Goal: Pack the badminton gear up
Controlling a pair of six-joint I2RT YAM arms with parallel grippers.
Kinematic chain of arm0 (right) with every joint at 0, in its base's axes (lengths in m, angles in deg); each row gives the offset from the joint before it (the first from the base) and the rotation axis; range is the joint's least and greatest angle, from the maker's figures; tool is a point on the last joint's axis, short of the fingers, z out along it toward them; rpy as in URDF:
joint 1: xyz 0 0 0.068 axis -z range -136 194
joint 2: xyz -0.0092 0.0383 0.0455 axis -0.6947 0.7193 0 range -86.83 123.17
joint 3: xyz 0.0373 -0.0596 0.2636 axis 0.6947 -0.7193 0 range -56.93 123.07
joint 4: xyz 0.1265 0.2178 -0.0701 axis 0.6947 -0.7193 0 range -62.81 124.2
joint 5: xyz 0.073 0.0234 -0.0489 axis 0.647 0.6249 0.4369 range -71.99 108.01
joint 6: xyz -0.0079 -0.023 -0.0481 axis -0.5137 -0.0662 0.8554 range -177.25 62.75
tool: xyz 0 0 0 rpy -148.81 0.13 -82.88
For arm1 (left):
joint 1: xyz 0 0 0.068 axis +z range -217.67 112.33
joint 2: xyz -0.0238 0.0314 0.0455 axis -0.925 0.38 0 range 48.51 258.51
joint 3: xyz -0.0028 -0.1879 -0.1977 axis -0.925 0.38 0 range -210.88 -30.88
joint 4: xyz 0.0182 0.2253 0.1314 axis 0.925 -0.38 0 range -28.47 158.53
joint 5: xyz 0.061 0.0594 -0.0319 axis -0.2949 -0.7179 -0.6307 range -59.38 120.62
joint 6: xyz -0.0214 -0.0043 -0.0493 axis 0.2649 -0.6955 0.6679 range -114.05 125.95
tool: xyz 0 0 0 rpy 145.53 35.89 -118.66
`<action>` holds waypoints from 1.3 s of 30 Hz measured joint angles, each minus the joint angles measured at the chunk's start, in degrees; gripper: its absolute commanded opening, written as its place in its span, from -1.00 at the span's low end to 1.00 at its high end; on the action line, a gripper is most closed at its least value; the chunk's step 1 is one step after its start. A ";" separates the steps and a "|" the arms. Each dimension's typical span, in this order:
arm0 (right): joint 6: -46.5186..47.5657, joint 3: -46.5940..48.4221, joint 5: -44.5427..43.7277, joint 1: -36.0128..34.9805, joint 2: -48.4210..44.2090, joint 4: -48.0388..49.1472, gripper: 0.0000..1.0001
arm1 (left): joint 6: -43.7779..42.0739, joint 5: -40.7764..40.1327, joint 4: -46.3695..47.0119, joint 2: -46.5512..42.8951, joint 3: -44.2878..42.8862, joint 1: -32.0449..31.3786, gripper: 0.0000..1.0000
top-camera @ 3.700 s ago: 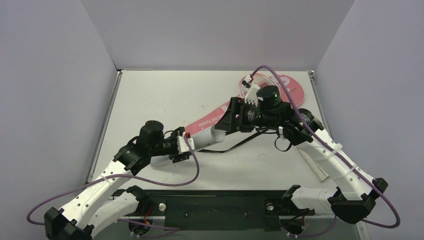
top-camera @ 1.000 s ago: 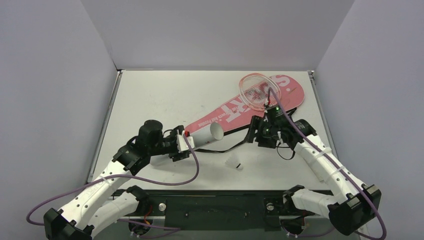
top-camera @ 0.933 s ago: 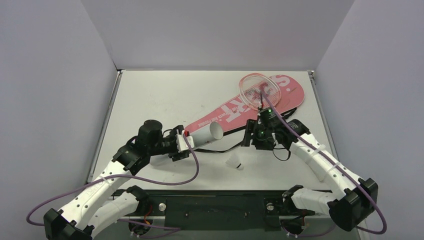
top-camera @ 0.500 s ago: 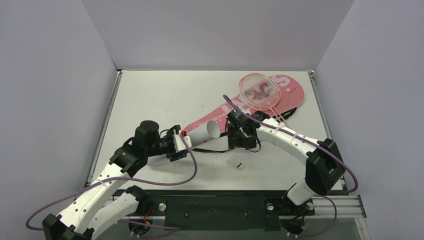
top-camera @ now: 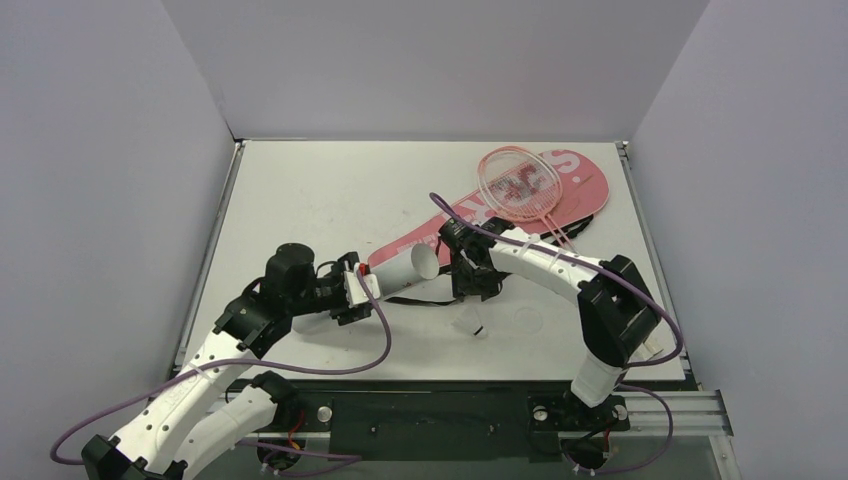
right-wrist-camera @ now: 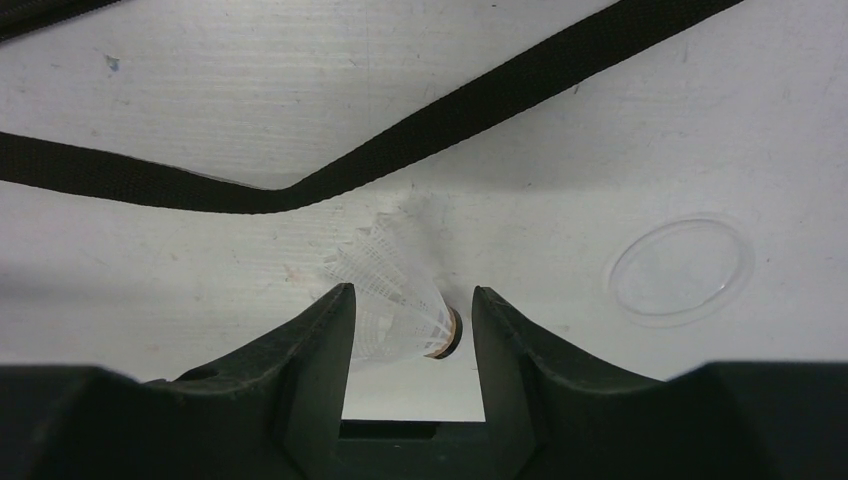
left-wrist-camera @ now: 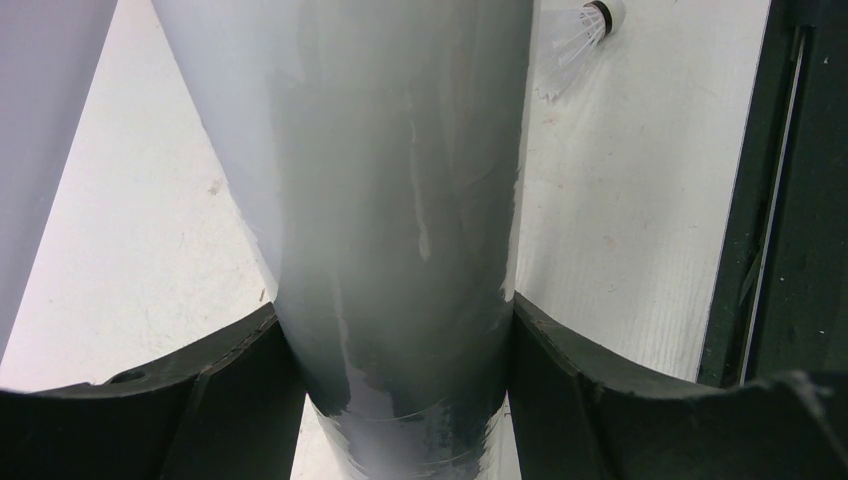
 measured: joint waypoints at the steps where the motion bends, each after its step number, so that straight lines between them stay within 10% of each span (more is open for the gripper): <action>1: 0.00 0.00 0.02 -0.02 0.22 -0.04 -0.20 | 0.02 0.04 -0.04 0.00 0.00 0.00 -0.78; 15: 0.33 0.07 1.84 -0.09 2.97 -1.36 -0.29 | -0.02 0.04 -0.31 -0.02 0.00 0.04 -0.78; 23: 1.46 0.81 2.60 -0.39 3.93 -2.21 -1.00 | -0.11 0.02 -0.33 -0.02 0.00 0.04 -0.78; 39: 2.25 9.03 5.79 7.98 -7.13 -7.13 -1.00 | 0.11 0.02 -0.22 0.00 0.00 0.04 -0.78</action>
